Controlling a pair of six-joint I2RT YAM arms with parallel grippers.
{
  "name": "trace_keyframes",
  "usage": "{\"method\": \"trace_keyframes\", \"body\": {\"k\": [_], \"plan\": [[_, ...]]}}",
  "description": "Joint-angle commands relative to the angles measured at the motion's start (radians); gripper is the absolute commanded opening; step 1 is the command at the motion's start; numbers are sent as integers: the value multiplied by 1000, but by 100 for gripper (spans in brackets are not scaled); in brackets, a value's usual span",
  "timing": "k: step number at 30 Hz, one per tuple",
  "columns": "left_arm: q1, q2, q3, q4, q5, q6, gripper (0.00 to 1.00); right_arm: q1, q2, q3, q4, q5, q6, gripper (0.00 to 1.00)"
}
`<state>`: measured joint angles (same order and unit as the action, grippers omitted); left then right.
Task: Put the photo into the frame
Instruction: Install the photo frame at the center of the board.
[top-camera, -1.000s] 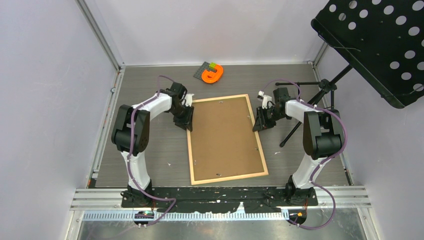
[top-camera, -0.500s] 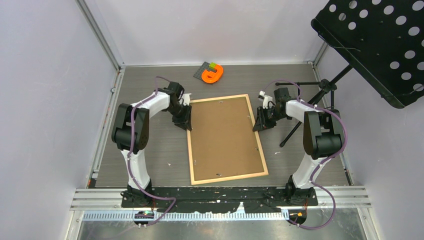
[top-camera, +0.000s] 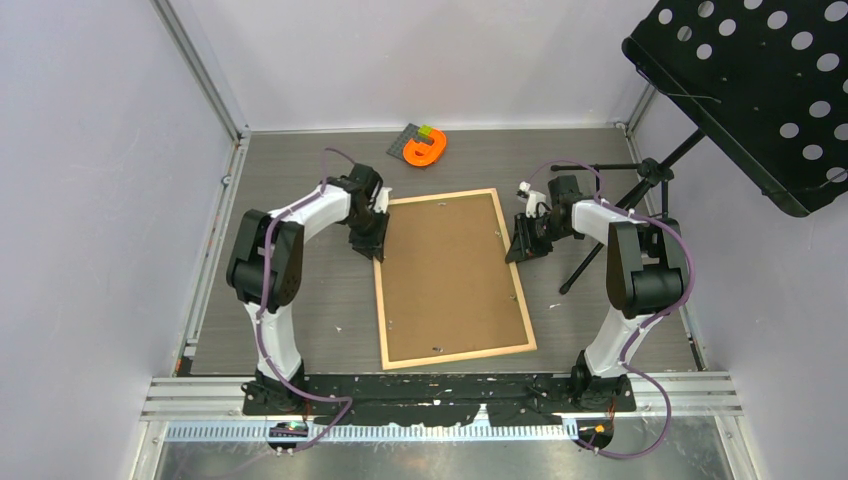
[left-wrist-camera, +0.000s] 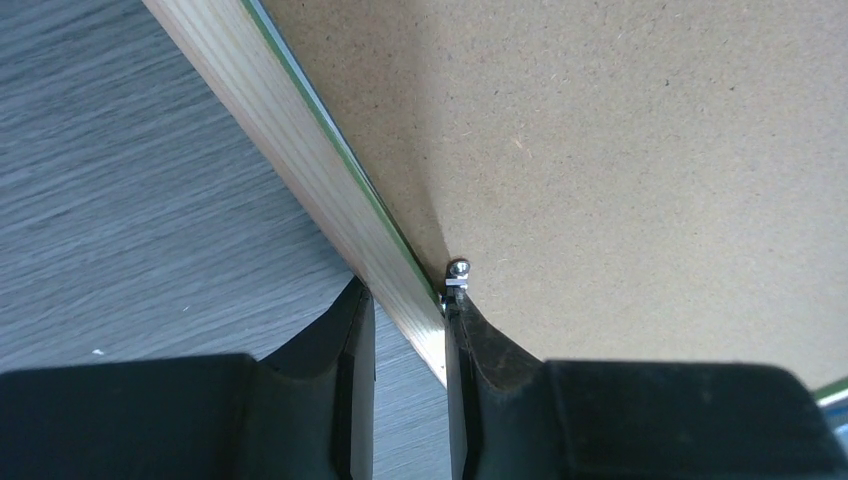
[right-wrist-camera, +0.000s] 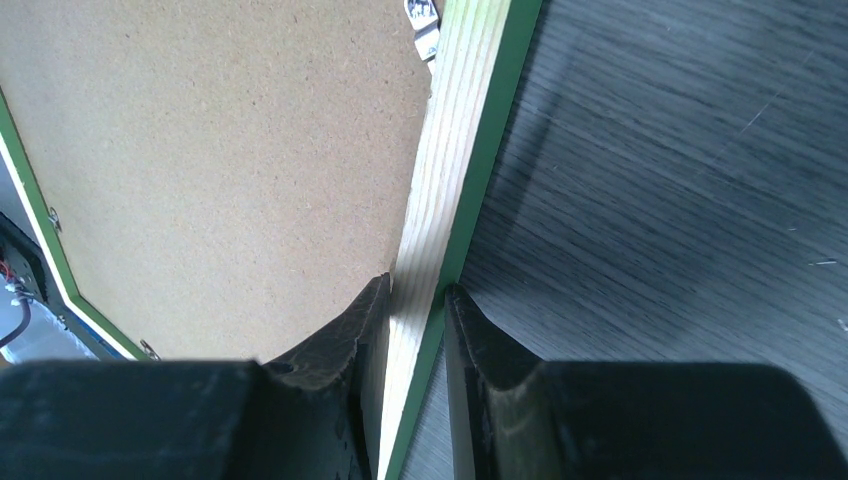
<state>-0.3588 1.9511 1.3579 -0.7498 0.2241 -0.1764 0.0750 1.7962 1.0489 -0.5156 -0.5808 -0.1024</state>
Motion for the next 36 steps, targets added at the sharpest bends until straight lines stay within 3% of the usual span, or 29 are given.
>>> {"method": "trace_keyframes", "body": {"k": [1, 11, 36], "plan": [[-58, 14, -21, 66, -144, 42, 11, 0, 9, -2, 14, -53, 6, 6], [-103, 28, 14, 52, -214, 63, 0, -3, 14, -3, 14, -70, 6, 6], [-235, -99, -39, 186, -329, 245, 1, -9, 39, 3, 3, -101, -5, 6]]}}
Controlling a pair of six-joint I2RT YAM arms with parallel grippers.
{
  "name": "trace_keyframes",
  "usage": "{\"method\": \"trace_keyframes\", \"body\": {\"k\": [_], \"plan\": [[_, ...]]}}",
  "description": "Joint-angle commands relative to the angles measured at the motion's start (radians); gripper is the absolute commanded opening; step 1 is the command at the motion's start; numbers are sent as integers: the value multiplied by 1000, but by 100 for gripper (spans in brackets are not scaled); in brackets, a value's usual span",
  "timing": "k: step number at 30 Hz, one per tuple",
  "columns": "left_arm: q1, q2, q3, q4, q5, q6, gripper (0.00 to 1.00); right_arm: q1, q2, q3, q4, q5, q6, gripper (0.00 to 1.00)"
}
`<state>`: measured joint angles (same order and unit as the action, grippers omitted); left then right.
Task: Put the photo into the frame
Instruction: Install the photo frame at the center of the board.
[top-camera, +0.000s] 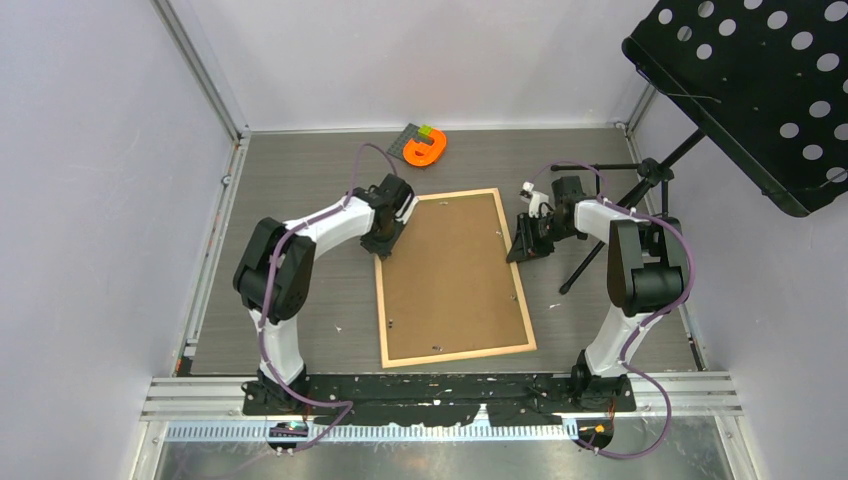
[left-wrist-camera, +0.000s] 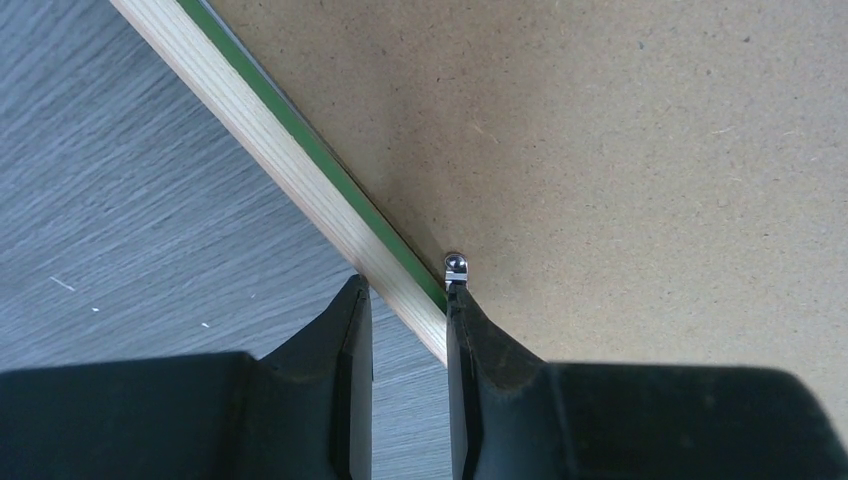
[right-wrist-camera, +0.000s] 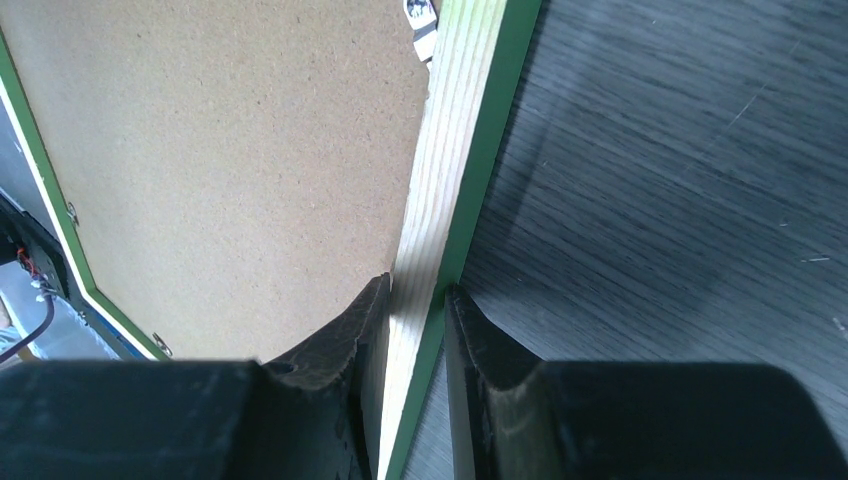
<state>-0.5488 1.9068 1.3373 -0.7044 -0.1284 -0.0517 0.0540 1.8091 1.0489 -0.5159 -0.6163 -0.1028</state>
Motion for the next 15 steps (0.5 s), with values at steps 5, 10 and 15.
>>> {"method": "trace_keyframes", "body": {"k": [5, 10, 15], "plan": [[-45, -85, -27, 131, 16, 130, 4, 11, 34, 6, 0, -67, -6, 6], [-46, -114, -27, 112, 34, 119, 13, 12, 34, 7, 0, -66, -6, 6], [-46, -111, -16, 77, 61, 97, 20, 12, 32, 7, -2, -66, -6, 6]]}}
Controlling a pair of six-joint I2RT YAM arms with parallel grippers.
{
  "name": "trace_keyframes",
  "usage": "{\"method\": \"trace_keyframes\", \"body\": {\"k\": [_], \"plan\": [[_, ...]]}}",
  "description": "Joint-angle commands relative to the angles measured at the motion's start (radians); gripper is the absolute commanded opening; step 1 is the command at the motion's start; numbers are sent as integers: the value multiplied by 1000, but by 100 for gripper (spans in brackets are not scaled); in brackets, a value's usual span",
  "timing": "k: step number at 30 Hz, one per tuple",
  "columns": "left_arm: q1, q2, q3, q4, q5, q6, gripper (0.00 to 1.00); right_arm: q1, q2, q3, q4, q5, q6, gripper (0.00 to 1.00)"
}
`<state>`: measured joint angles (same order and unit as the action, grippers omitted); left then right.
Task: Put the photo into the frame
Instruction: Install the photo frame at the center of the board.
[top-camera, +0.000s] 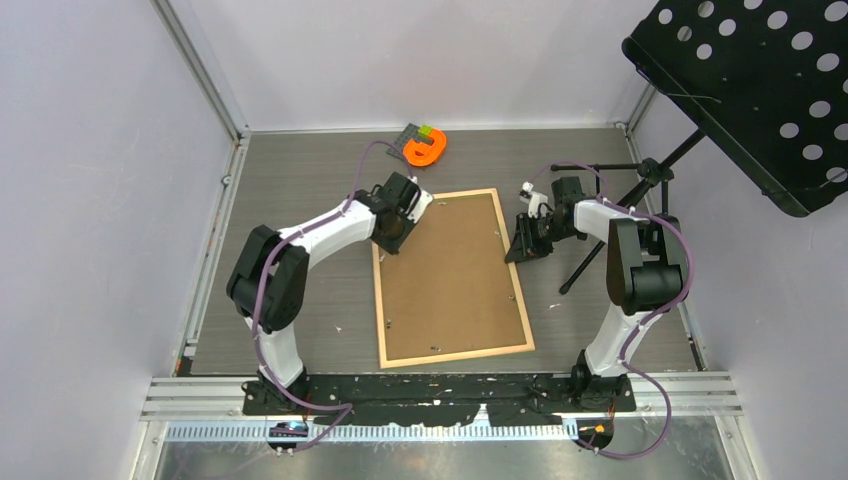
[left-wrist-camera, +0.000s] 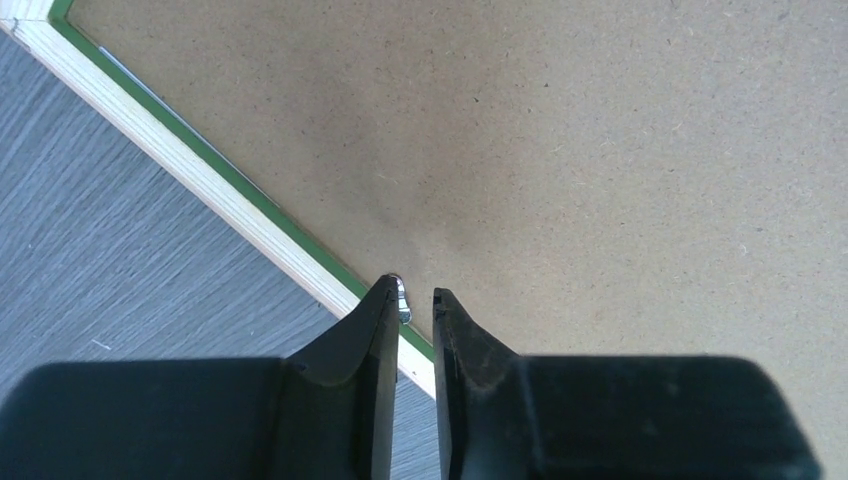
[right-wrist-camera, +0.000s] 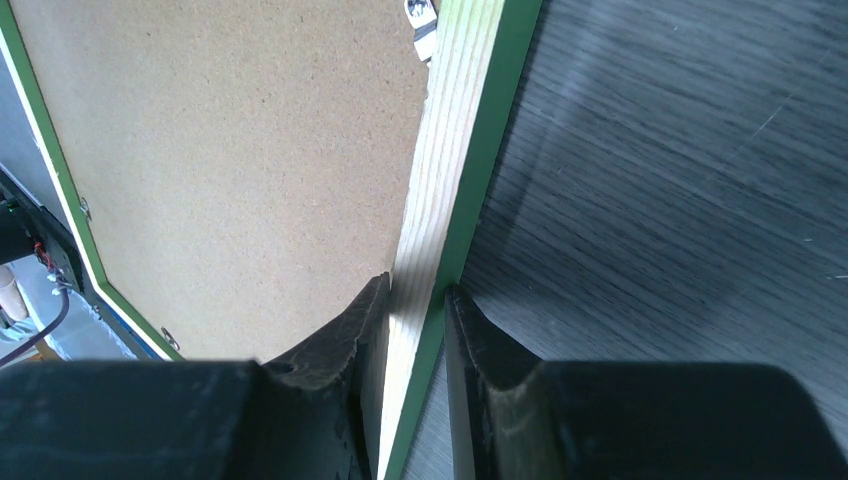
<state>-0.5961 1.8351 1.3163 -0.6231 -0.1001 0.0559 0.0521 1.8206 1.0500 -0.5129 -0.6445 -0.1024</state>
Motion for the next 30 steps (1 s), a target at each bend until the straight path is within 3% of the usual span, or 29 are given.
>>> {"method": "trace_keyframes", "body": {"k": [1, 11, 30], "plan": [[2, -35, 4, -11, 31, -14, 21, 14, 20, 5, -5, -37, -6, 6], [31, -24, -29, -32, -7, -49, 42, 14, 21, 5, -7, -38, -7, 6], [115, 31, -34, -54, 96, -98, 41, 13, 24, 7, -6, -41, -6, 6]]}}
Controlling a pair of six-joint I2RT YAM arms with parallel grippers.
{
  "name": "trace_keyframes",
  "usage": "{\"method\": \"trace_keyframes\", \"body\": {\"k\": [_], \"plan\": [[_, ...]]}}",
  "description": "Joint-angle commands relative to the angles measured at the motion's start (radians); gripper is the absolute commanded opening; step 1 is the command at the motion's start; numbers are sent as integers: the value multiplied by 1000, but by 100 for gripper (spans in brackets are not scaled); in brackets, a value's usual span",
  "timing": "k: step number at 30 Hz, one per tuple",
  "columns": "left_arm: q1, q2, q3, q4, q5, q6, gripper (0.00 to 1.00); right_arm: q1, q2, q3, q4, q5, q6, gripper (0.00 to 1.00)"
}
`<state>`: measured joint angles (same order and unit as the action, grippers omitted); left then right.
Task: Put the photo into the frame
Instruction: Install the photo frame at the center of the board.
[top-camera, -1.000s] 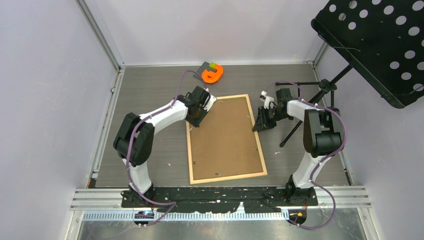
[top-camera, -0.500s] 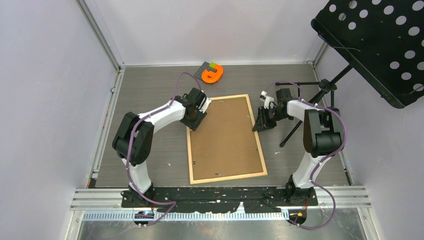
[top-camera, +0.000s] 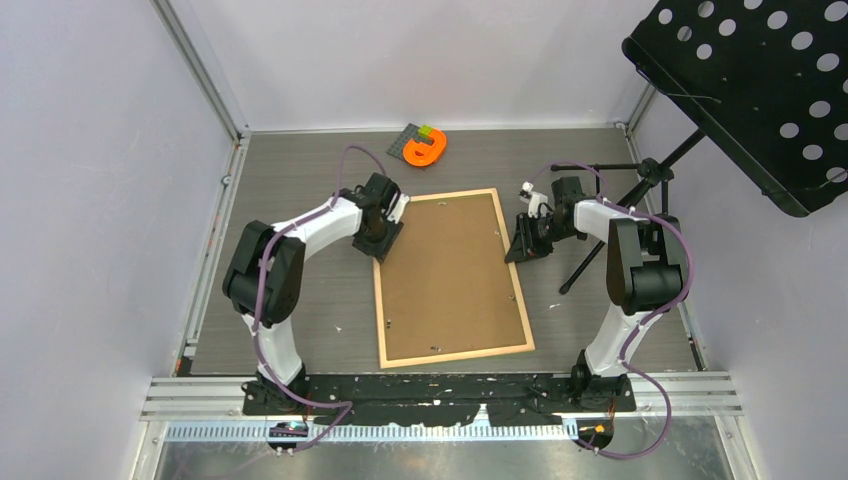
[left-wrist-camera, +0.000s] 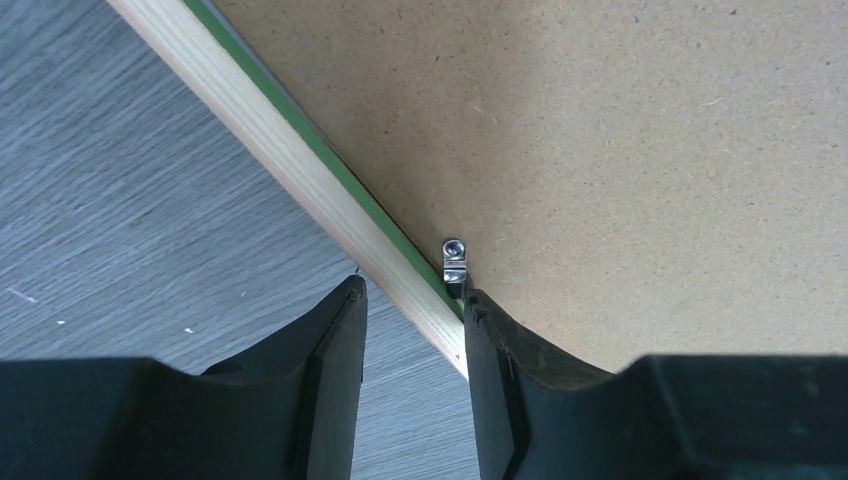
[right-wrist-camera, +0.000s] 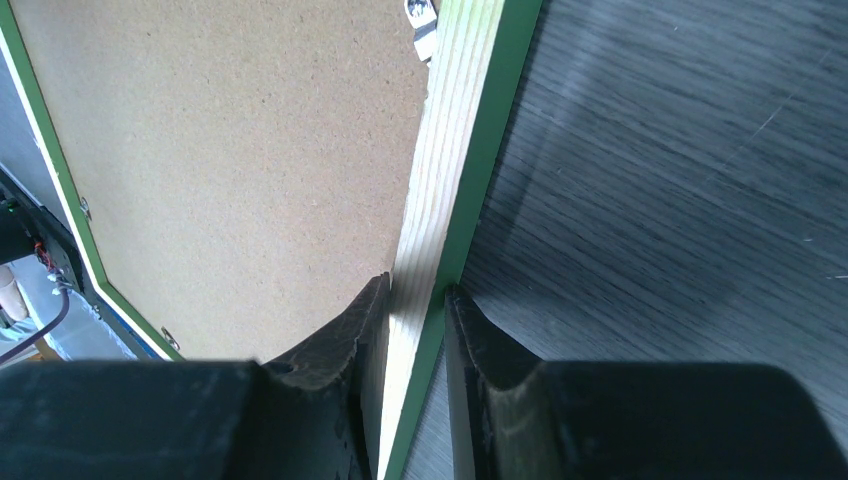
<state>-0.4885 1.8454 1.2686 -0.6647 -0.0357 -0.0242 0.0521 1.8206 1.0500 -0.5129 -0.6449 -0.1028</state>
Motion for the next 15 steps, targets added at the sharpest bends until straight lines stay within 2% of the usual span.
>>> {"method": "trace_keyframes", "body": {"k": [1, 15], "plan": [[7, 23, 16, -15, 54, -19, 40, 13, 24, 7, -7, -41, -6, 6], [18, 26, 34, -21, 93, -28, 37, 9, 23, 6, -7, -43, -7, 6]]}}
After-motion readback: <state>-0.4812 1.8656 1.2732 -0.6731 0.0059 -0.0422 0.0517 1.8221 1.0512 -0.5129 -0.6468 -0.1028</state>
